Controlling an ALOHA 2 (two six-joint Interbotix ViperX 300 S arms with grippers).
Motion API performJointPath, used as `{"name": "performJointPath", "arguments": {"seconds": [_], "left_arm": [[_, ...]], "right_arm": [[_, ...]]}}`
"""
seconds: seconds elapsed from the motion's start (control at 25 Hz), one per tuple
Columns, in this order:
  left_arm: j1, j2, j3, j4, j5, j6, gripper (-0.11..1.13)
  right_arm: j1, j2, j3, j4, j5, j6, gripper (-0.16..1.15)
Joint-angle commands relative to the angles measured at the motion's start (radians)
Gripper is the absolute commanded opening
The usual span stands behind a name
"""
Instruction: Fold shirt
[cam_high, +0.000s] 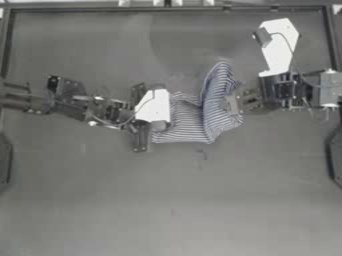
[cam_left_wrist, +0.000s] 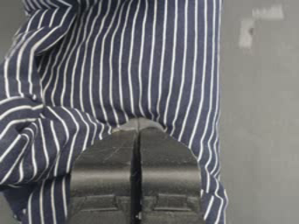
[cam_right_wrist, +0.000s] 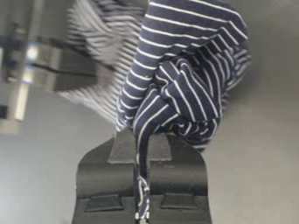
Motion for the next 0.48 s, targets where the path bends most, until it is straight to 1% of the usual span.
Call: {"name": "performJointPath", "arguments": {"seconds": [0.04, 0.24, 0.4, 0.48], "left_arm": [[-0.005, 0.014, -0.052, 0.0, -0.002, -0.002, 0.02], [-0.018, 0.043, -0.098, 0.002, -0.002, -0.002, 0.02], [-0.025, 0.028, -0.097, 0.0, 0.003, -0.002, 0.02], [-0.028, 0.011, -0.094, 0.0, 0.006, -0.002, 0.02]], "right_arm": [[-0.002, 0.017, -0.052, -0.003, -0.005, -0.006, 0.05], [-0.003, 0.077, -0.087, 0.002, -0.009, -0.025, 0.05], [-0.009, 0.095, -0.091, 0.025, -0.009, -0.044, 0.05], [-0.011, 0.103, -0.092, 0.026, -0.009, -0.044, 0.05]]}}
